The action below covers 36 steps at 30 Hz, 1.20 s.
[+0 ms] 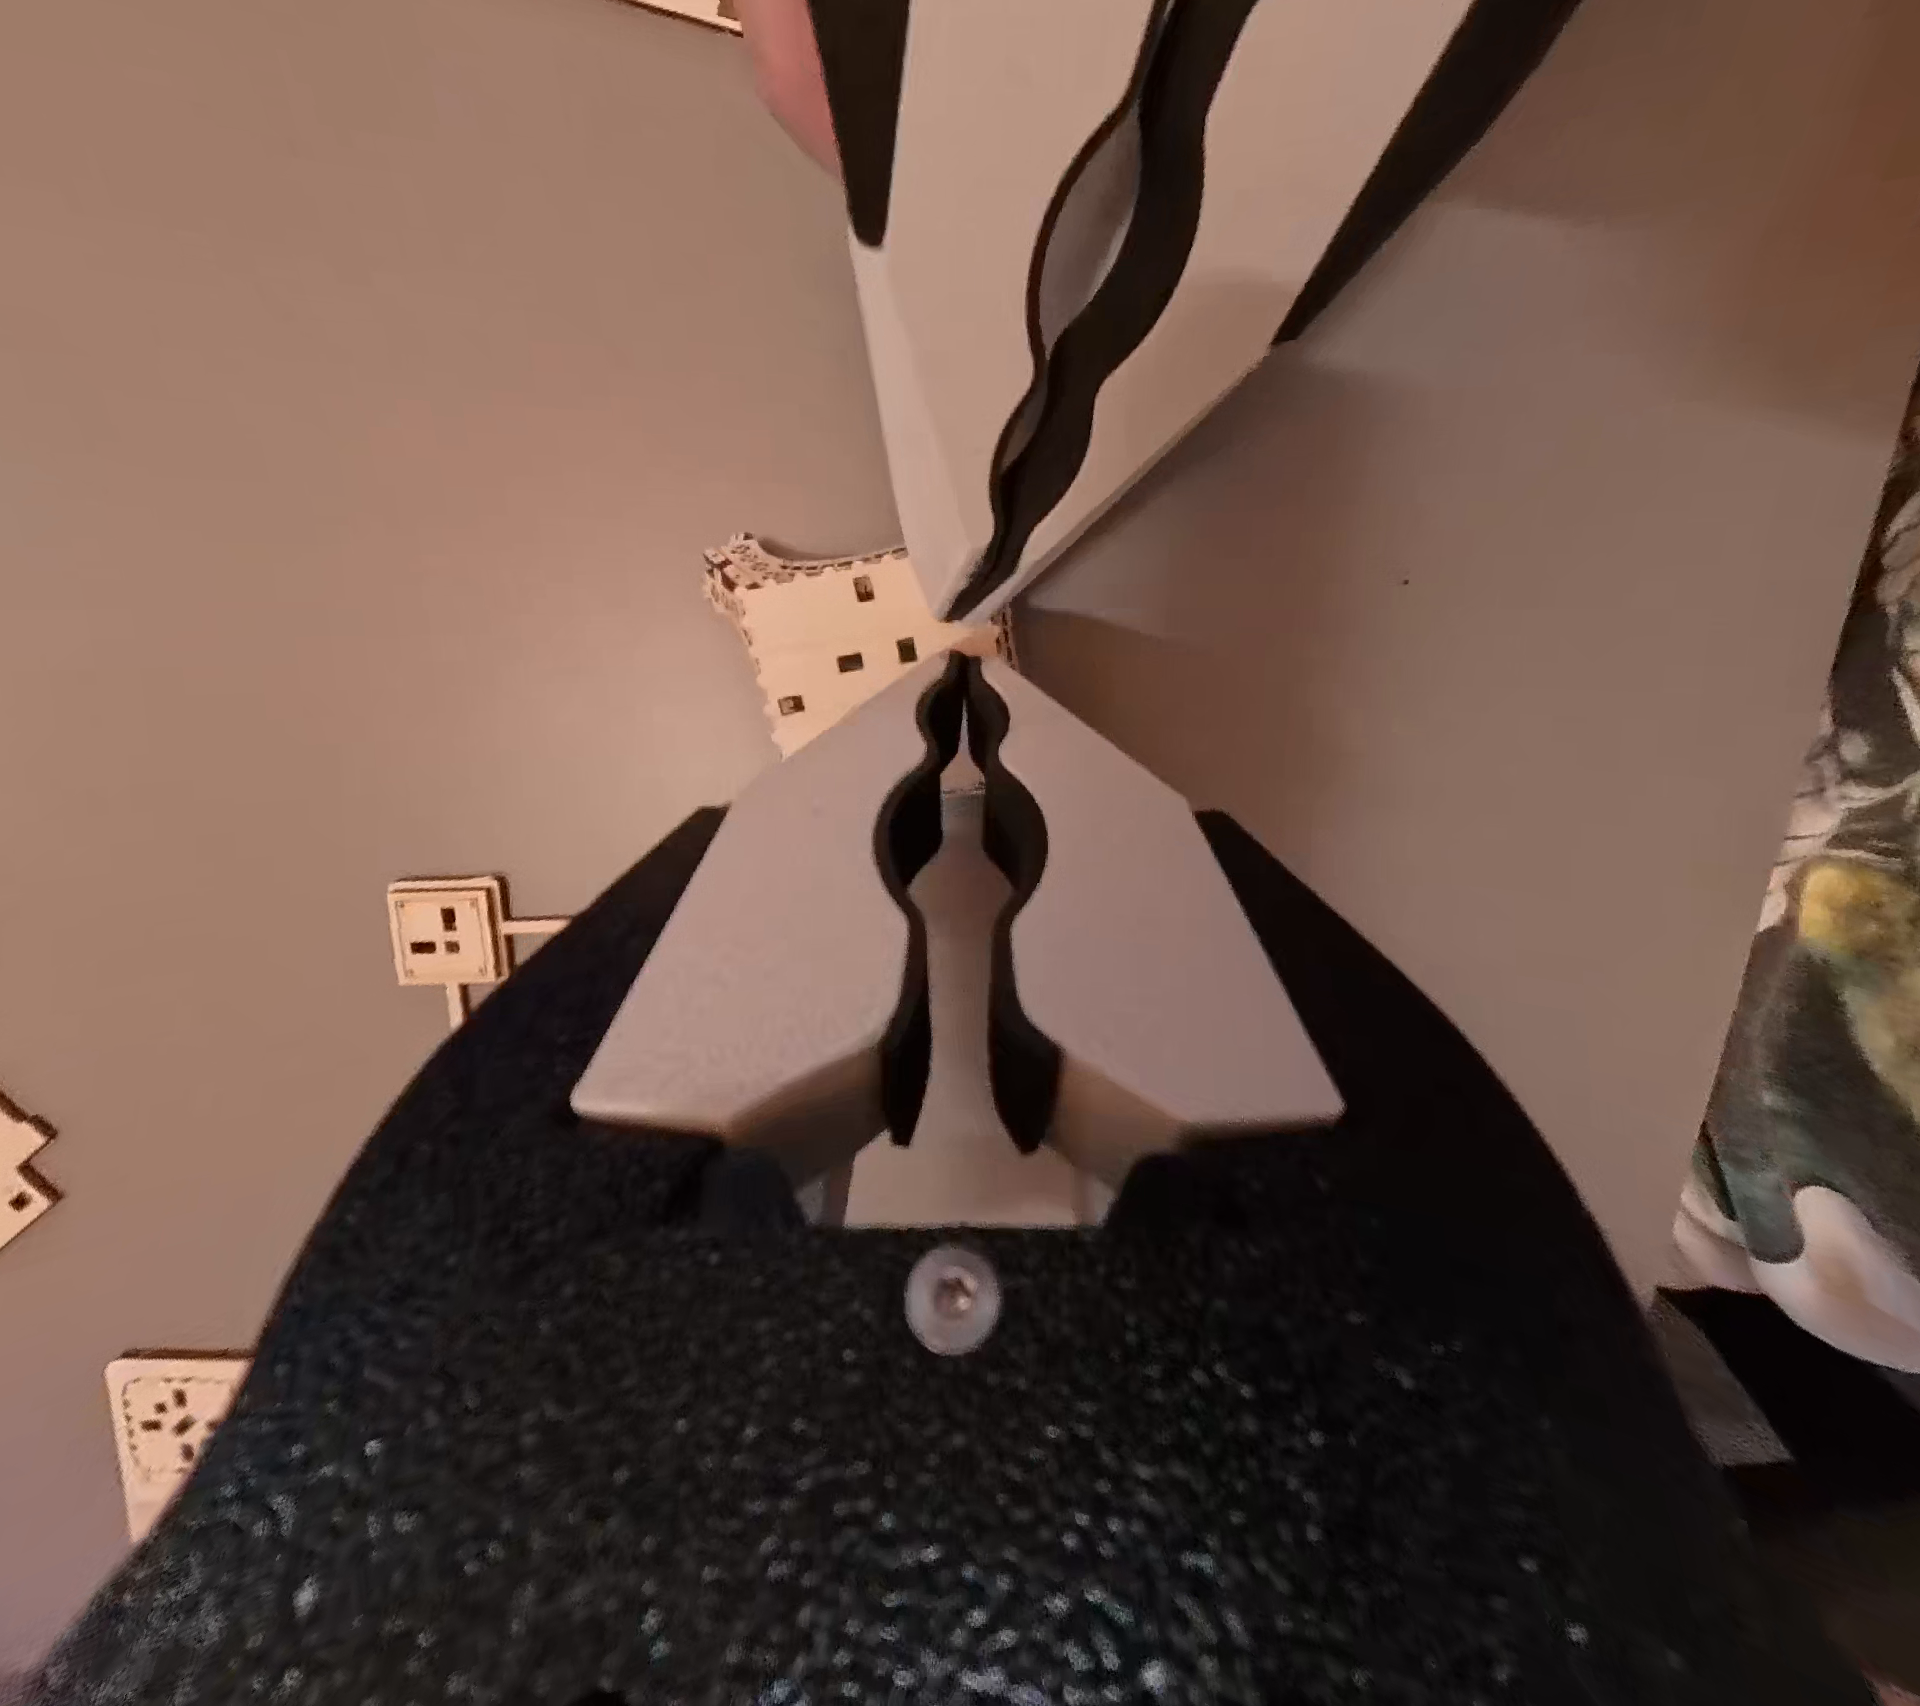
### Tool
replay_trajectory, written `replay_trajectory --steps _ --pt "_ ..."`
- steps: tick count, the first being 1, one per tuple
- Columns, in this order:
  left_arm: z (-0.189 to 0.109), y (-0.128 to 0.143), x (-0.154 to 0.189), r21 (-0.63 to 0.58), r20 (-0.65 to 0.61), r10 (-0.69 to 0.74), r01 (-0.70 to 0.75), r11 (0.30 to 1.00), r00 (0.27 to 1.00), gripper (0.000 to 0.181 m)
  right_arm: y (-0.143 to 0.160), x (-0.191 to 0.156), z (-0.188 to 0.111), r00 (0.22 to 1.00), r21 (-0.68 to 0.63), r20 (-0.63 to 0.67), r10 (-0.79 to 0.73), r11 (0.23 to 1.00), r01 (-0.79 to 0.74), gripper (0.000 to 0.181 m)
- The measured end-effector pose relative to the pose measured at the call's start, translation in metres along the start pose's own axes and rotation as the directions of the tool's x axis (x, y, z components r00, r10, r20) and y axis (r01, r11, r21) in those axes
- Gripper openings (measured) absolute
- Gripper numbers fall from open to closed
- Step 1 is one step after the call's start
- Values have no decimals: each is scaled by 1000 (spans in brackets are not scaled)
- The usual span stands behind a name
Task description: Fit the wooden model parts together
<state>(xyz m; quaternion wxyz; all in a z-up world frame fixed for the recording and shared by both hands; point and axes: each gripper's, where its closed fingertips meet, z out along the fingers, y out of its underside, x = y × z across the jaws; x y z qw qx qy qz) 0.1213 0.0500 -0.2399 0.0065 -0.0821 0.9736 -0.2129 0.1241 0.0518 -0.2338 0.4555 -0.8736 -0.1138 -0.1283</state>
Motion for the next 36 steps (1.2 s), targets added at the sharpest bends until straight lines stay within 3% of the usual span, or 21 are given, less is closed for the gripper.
replay_trajectory --steps 7,15,27,36 --pt "0 1 0 19 -68 -64 66 998 996 0 1 -1 1 1000 -7 8 5 1000 -5 0" --pt "-11 -1 -16 92 39 -75 71 993 996 0 0 0 2 1000 -20 -1 -9 1000 9 0" --pt "-3 9 -12 -120 101 -15 27 992 995 0 0 -1 2 1000 -14 5 10 1000 -10 0" --pt "-4 10 -10 -66 76 -45 50 997 996 0 0 -1 3 1000 -14 9 25 1000 -25 0"
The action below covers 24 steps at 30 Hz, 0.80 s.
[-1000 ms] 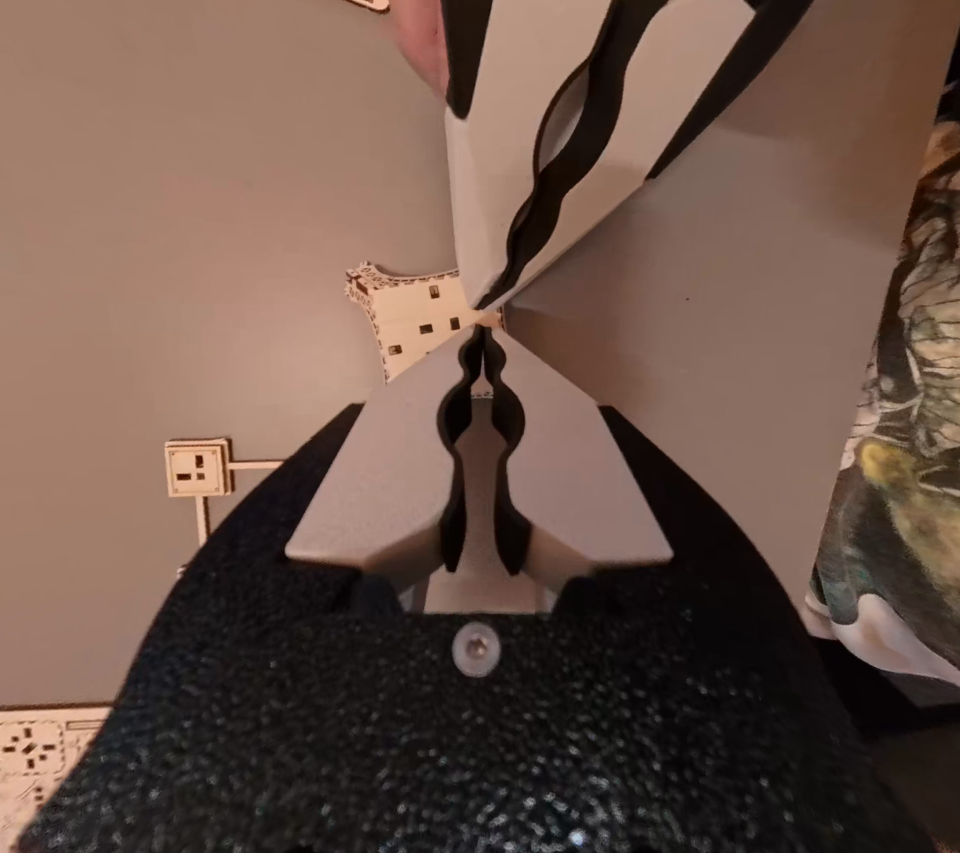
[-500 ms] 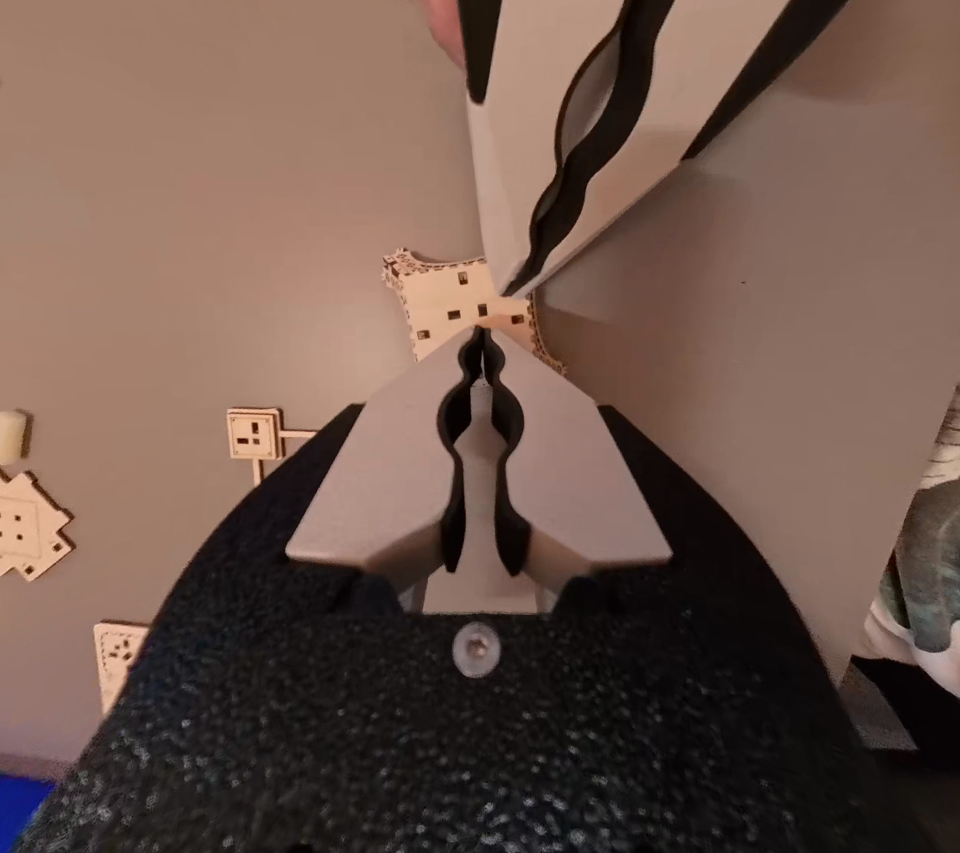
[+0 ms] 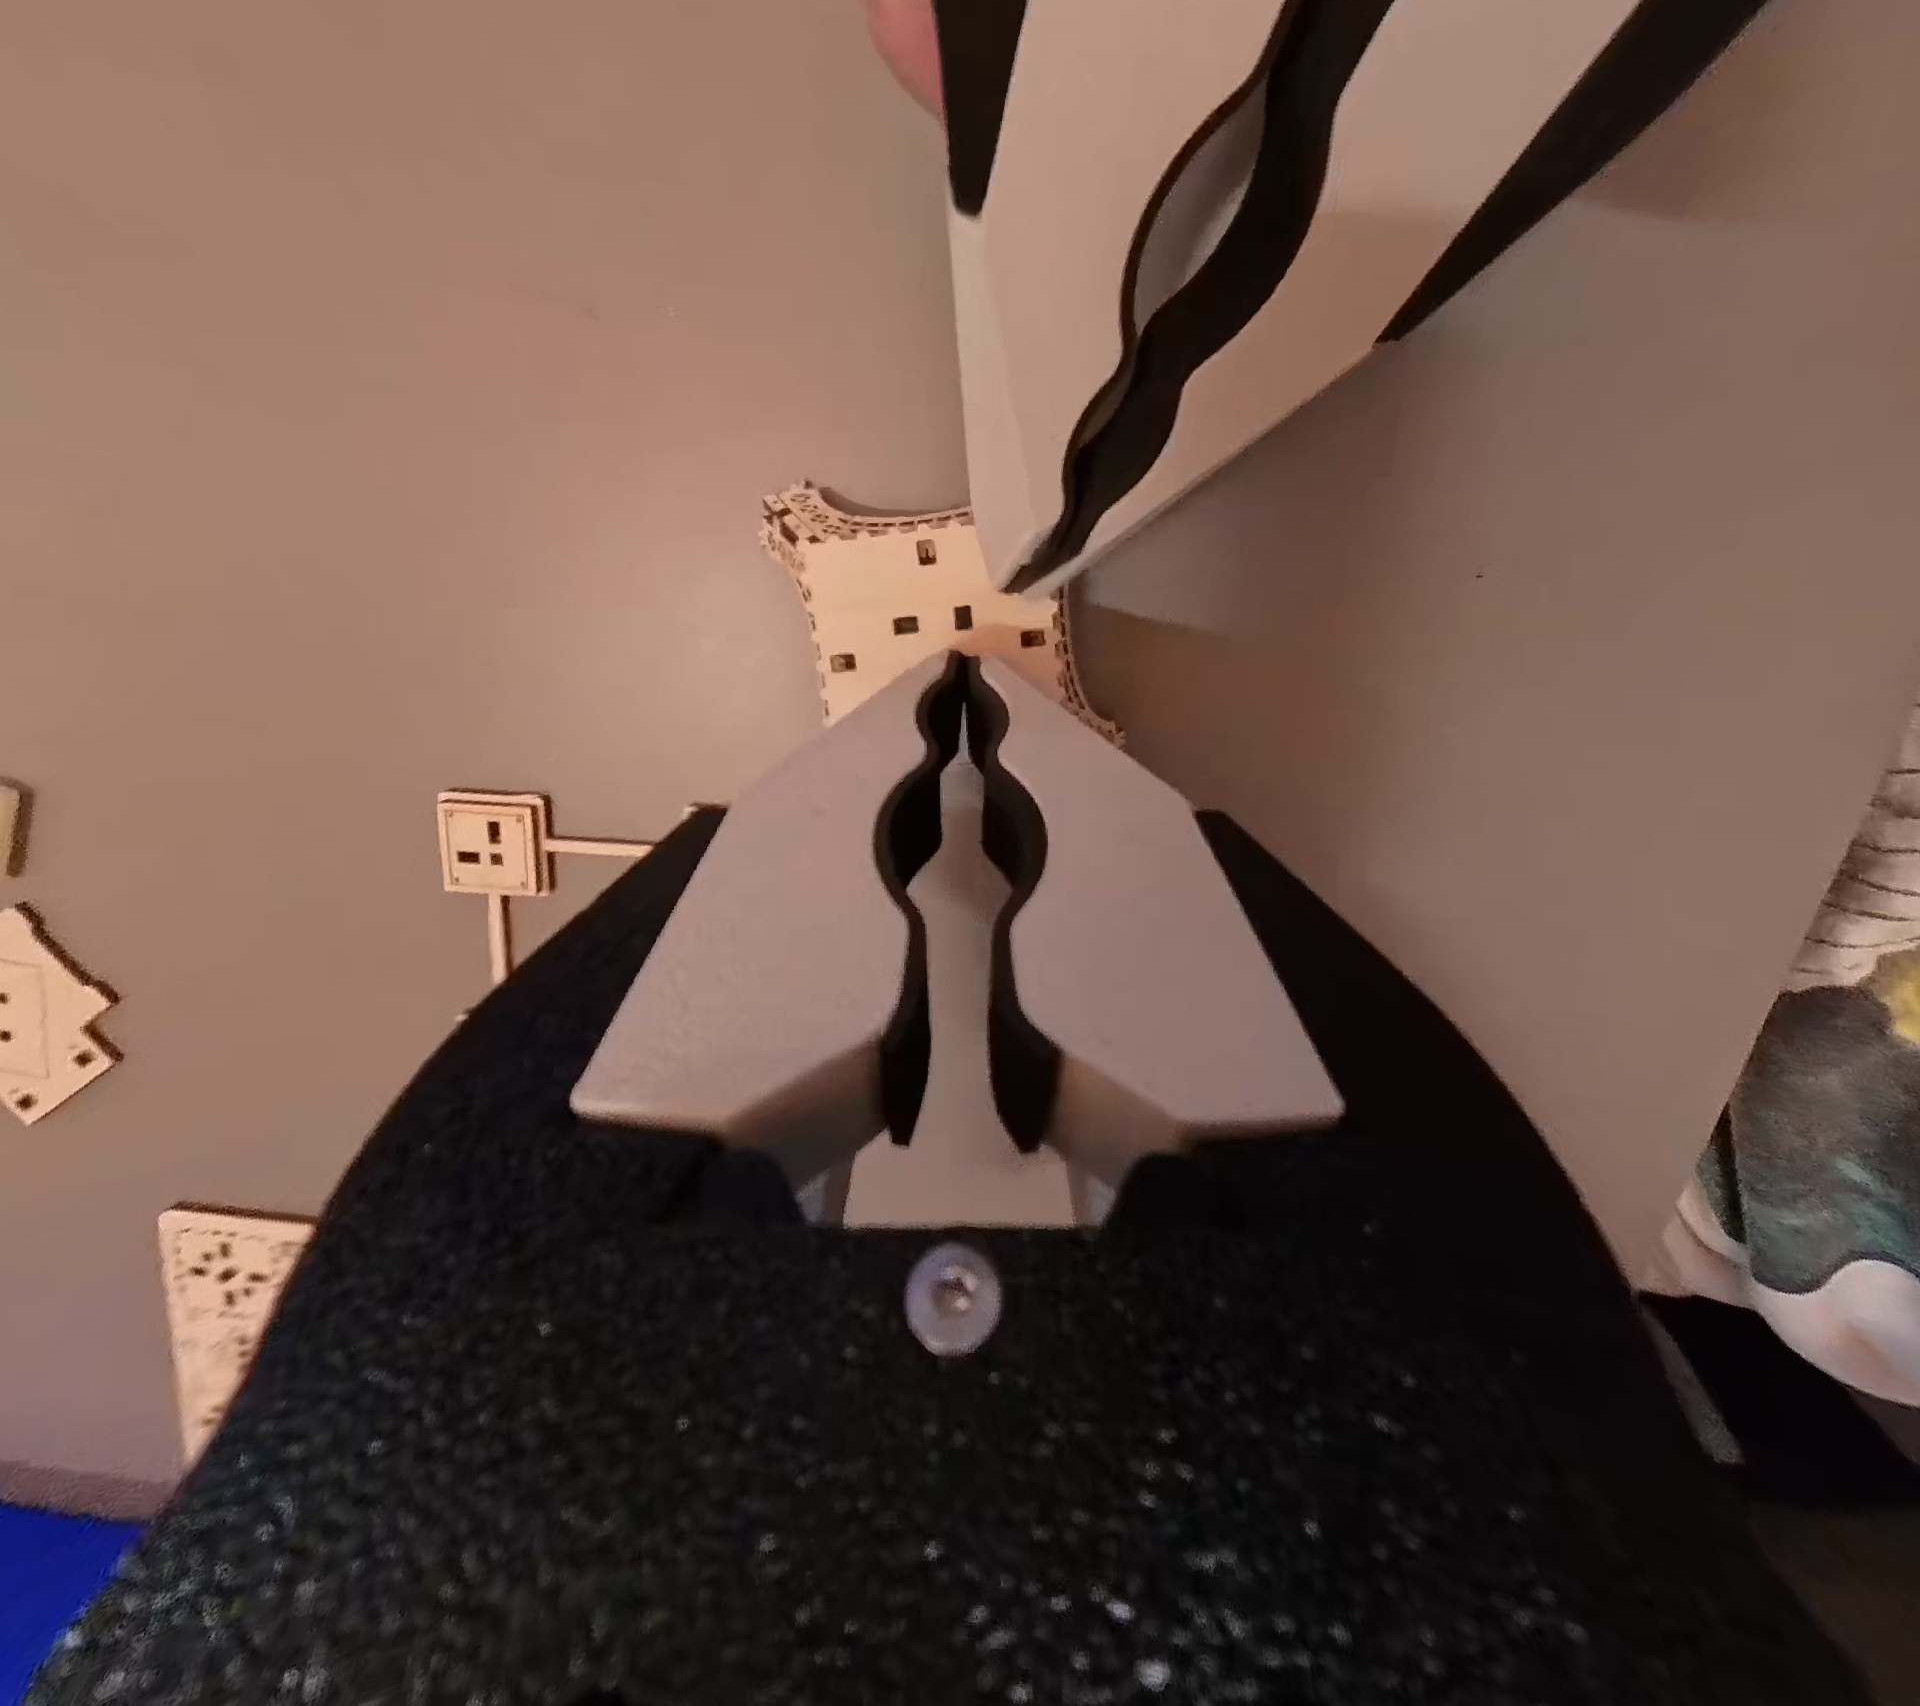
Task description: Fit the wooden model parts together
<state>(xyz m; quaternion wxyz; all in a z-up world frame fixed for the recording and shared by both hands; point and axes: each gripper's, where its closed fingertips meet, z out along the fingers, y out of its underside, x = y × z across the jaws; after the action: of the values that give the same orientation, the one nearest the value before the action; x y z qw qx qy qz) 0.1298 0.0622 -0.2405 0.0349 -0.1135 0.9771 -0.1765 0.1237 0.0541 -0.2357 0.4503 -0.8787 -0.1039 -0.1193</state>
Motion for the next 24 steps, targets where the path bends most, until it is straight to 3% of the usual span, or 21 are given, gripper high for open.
replay_trajectory --steps 3,6,13,15,16,17,18,19,20,21,23,24 --pt "-6 -5 10 77 -54 -25 29 997 998 0 0 0 1 1000 -8 -8 -6 1000 6 0" --pt "-1 2 7 3 2 14 -14 1000 1000 0 0 0 1 1000 -5 -6 -3 1000 2 0" --pt "2 2 10 -102 -5 43 -44 994 999 0 0 -1 2 1000 5 3 11 1000 -11 0" --pt "28 0 20 -135 -89 32 -44 990 996 0 24 -13 12 998 -134 63 -16 991 25 0" --pt "28 4 20 -184 -69 66 -78 980 995 0 19 -15 17 998 -102 48 -45 994 50 0" --pt "13 -1 4 -189 97 159 -138 972 983 0 16 -13 12 987 -159 20 -156 975 158 0" --pt "-18 -23 -14 -70 261 211 -200 977 942 0 -8 14 -1 960 -102 -175 -219 974 203 0" --pt "-51 -34 -23 33 283 100 -114 993 954 0 -30 29 -17 962 46 -237 -138 987 153 0" --pt "-72 -38 -22 103 209 -43 21 994 977 0 -36 26 -28 992 104 -122 -17 994 30 0" --pt "-88 -40 -27 173 216 -91 53 983 972 0 -43 32 -37 993 139 -105 49 990 -34 0" --pt "-99 -20 -30 221 305 -121 53 974 945 0 -46 47 -58 977 276 -205 64 961 -5 0" --pt "-96 -7 -35 239 280 -150 83 968 948 0 -39 50 -65 971 288 -220 90 957 -23 0"
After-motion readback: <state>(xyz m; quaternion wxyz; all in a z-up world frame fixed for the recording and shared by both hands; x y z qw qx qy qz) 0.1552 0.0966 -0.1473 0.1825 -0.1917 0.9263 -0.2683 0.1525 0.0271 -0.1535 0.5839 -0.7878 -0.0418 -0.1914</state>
